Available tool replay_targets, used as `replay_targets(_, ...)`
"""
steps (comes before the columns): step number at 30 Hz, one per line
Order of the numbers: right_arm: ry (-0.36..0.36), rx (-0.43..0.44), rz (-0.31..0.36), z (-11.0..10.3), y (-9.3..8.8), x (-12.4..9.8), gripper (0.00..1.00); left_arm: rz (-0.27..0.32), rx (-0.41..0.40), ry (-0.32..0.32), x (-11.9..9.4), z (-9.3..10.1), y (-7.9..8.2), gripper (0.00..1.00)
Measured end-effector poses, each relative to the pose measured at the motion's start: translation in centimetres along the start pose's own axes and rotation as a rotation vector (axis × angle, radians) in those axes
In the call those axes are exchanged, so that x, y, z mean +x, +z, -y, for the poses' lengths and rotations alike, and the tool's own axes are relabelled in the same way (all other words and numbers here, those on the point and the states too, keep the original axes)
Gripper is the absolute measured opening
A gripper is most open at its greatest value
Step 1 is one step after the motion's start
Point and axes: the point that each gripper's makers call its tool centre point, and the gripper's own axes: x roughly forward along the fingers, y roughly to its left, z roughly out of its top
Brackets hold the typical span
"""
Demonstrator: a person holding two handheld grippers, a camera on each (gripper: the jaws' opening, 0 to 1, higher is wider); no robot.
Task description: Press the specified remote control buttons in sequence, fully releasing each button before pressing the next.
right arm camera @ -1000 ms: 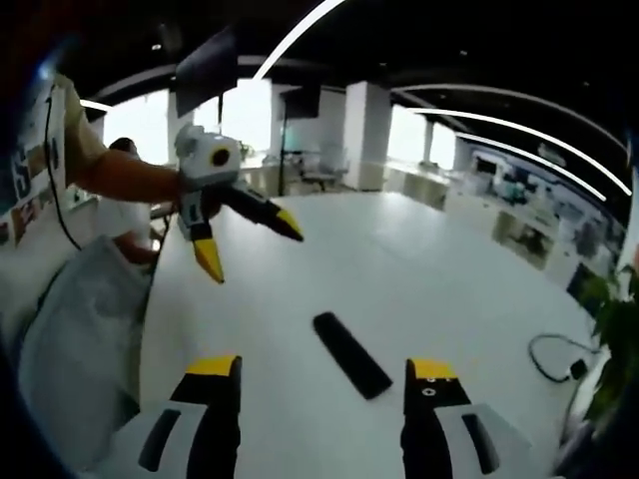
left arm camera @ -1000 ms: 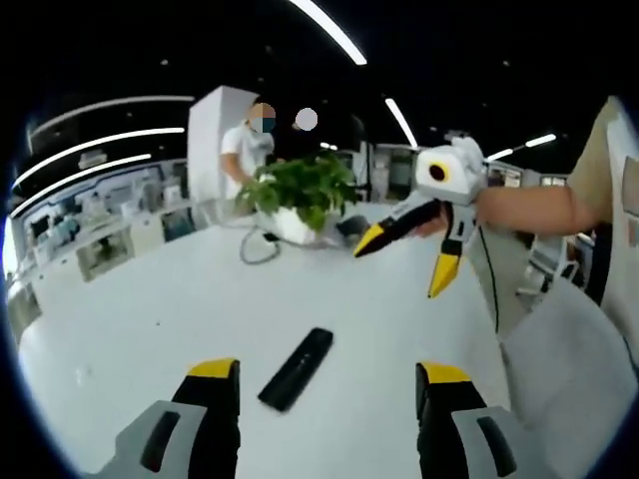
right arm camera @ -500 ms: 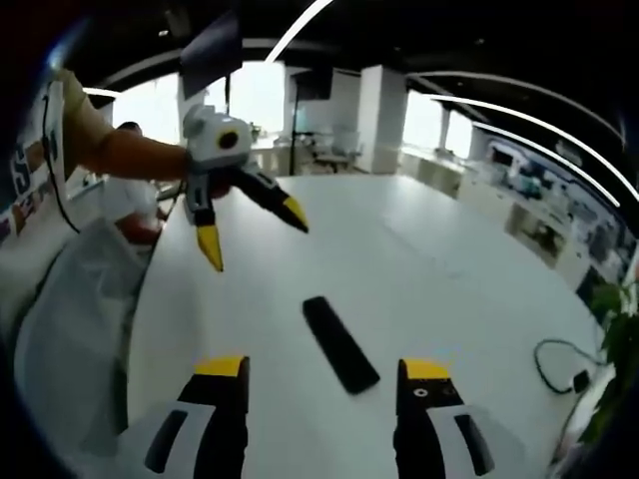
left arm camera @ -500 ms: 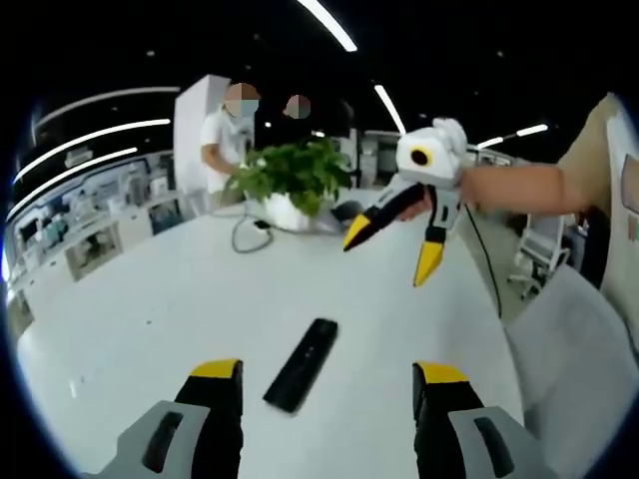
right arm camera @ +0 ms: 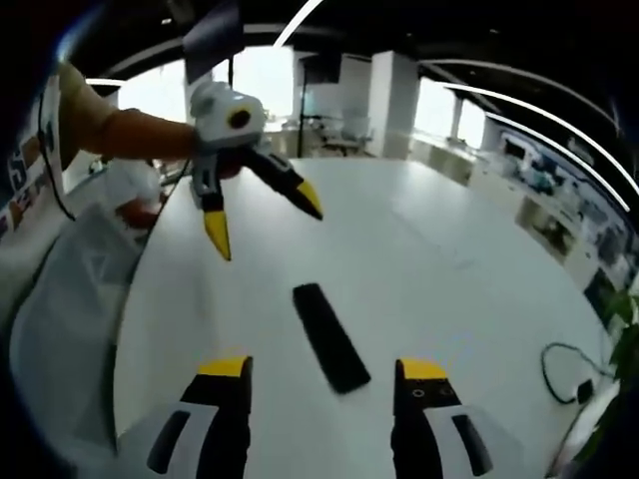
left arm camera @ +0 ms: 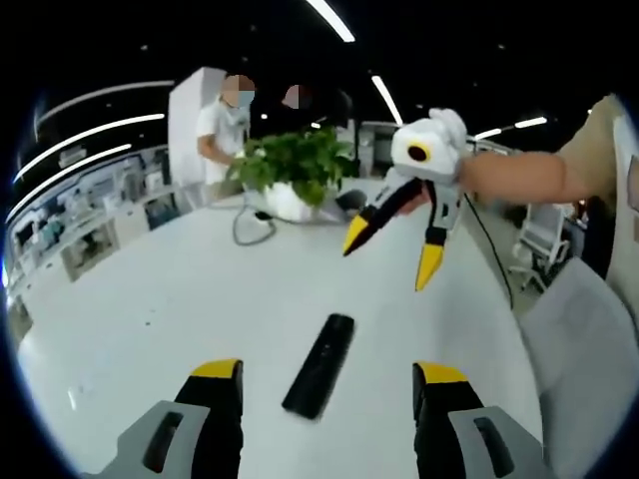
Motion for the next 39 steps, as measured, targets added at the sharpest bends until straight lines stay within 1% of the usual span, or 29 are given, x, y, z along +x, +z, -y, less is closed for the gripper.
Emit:
replay_targets(3, 0.015, -0.009, -0.021, 0.2, -0.4, 0.5, 0.54, -0.008, -0.006, -0.004, 0.3, -0.1, -0.2, 0.7)
replay_targets(7, 0.027, -0.015, -0.043, 0.5, -0.8, 1.1, 0.53, -0.038, 0.005, -0.021, 0.9, -0.5, -1.0, 0.7)
replay_targets(13, 0.05, -0.017, -0.078, 0.9, -1.7, 2.1, 0.5, -0.059, 0.003, -0.045, 1.8, -0.3, -1.5, 0.7)
replay_targets(17, 0.06, -0.019, -0.098, 1.3, -2.2, 2.6, 0.49, -0.086, 0.021, -0.056, 2.4, -0.5, -1.8, 0.69)
replay_targets(21, 0.074, -0.028, -0.115, 1.2, -2.4, 3.1, 0.47, -0.114, 0.024, -0.069, 3.2, -1.1, -2.4, 0.68)
replay_targets(26, 0.086, -0.038, -0.133, 1.5, -2.7, 3.8, 0.45, -0.127, 0.028, -0.086, 3.9, -1.0, -2.6, 0.67)
replay_targets(31, 0.098, -0.037, -0.154, 1.9, -3.1, 4.6, 0.43, -0.15, 0.038, -0.103, 4.7, -0.9, -3.1, 0.67)
replay_targets(39, 0.134, -0.045, -0.203, 1.7, -3.9, 6.0, 0.42, -0.184, 0.042, -0.113, 5.6, -1.0, -4.1, 0.66)
